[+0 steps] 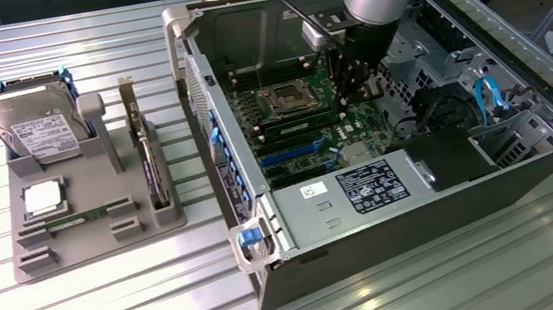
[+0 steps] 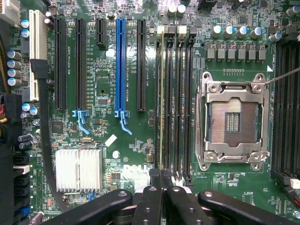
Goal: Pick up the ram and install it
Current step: 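Press down the ram until it locks into place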
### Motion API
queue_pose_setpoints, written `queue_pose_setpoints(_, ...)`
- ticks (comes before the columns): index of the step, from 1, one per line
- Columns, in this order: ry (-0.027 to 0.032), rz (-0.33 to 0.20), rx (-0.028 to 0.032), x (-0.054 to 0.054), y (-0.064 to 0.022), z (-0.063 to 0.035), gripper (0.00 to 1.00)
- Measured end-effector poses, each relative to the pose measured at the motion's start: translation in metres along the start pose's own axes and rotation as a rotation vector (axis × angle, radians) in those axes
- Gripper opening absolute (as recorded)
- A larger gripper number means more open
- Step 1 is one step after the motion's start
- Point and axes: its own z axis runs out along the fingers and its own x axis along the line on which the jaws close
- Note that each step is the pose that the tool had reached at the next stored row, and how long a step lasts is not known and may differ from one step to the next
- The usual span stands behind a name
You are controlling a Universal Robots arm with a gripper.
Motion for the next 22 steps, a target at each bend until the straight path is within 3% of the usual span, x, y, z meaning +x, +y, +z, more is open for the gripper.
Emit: queue_pose_setpoints(22,0.0005,0.0,0.0,0.0,0.0,0.0036,0.1)
